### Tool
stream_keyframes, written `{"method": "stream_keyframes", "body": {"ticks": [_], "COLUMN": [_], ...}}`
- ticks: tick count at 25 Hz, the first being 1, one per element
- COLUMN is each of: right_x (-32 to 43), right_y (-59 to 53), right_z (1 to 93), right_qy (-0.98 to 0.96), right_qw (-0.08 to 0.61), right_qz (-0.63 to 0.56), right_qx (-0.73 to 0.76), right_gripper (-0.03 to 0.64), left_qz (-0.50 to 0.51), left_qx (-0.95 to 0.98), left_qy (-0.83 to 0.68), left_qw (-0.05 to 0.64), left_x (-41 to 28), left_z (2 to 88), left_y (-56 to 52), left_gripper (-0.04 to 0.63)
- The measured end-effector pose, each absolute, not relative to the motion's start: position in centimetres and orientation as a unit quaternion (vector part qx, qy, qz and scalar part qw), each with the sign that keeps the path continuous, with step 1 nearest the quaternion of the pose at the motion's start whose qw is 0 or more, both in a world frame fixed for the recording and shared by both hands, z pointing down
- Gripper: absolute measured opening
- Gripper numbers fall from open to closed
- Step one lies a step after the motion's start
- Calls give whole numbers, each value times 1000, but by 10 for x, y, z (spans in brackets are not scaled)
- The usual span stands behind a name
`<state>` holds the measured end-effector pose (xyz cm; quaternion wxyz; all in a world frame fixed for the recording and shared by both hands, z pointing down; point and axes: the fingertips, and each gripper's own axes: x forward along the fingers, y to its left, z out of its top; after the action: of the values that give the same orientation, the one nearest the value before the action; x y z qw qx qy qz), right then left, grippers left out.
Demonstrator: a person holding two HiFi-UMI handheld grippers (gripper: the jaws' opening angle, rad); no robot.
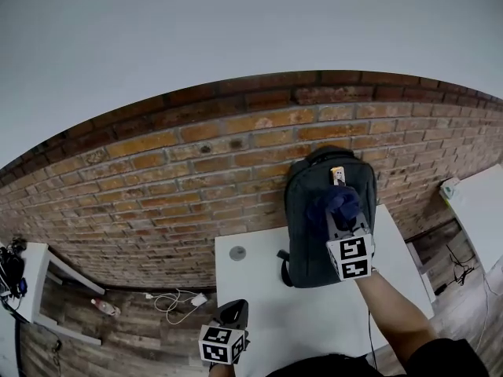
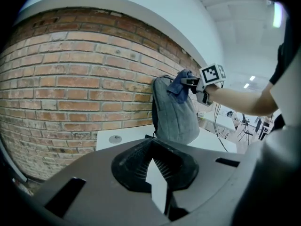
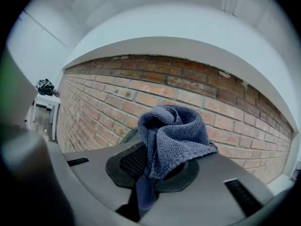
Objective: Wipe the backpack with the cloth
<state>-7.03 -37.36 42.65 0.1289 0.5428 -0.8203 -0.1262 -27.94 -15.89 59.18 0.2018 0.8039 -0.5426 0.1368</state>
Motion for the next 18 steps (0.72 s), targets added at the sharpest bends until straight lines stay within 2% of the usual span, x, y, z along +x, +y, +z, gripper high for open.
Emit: {"method": "stream_keyframes", "body": {"ticks": [9, 18], "right_x": [22, 50], "right_y": [-326, -277], "right_z": [449, 507], "right_qy": [-790, -802], "right_qw": [114, 127], "right_qz": [-77, -28], "right_qx": [597, 583], "right_gripper": [48, 48], "left_qz": [139, 140], "left_qx": [827, 831], "left_qy": [-512, -505], "left_qw": [186, 184], "left_x": [-261, -249], "left_z": [581, 580], "left_y": [-177, -177], "left_gripper": [-18, -18]}}
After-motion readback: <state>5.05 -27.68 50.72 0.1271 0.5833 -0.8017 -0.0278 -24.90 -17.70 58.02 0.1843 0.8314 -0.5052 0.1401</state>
